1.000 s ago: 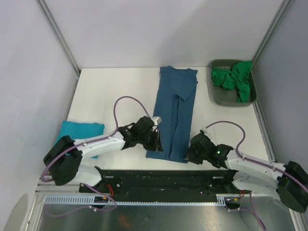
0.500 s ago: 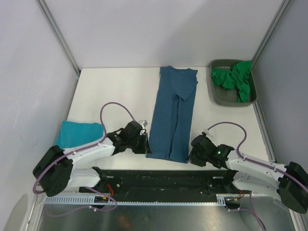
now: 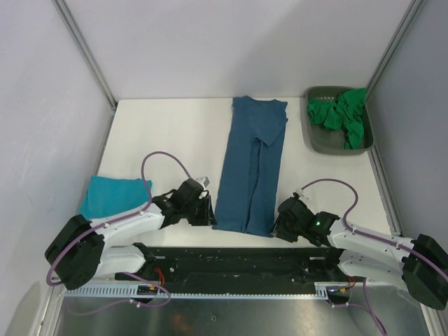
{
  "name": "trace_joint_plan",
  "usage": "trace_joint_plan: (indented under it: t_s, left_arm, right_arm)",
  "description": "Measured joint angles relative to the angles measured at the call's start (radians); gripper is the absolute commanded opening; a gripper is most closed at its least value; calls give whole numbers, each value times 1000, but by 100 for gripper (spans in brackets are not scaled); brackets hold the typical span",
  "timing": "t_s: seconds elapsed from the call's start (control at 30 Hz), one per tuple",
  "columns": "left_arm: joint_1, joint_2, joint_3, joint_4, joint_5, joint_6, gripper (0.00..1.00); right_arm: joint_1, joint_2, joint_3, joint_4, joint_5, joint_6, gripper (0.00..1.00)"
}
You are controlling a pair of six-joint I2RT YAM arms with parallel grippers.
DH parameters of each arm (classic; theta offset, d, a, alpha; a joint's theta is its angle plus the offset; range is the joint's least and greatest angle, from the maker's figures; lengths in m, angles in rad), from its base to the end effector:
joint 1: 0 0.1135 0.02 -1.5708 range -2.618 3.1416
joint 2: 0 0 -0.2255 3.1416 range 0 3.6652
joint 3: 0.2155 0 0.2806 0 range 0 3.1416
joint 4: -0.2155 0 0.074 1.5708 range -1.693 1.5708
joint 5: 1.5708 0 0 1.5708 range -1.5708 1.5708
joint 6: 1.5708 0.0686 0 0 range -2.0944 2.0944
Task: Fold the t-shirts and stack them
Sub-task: Grab the bottom of the folded rectangular tshirt with both arms
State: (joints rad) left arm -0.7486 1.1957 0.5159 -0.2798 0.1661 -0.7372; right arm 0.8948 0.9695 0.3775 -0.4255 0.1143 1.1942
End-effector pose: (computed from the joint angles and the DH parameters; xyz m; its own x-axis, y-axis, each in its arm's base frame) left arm 0.1898 -0.1918 0.0817 -0.9422 -0.0296 -0.3338 0.1451 0.8618 -0.4860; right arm 0.1488 0.1730 0.0753 -0.8816 0.3774 -0.2835 0.2238 0.8630 0.4530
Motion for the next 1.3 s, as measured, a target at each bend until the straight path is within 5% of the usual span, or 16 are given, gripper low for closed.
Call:
trace_joint_plan:
  t_s: [0.23, 0.67, 0.93, 1.17, 1.3]
  left_arm:
    - [10, 0, -5, 0, -15, 4, 48]
    - [13, 74, -3, 41, -19, 22, 43]
    - [13, 104, -2, 84, 5, 21, 32]
    - [10, 107, -9, 84, 2, 21, 7]
    - [-2, 98, -15, 83, 7, 11, 1]
  right_arm:
    - [0, 20, -1, 31, -1, 3, 30]
    - [0, 45, -2, 51, -2, 3, 15]
    - [0, 46, -2, 53, -2, 3, 13]
    - [0, 45, -3, 53, -3, 2, 2]
    - [0, 11, -3, 16, -2, -2, 0]
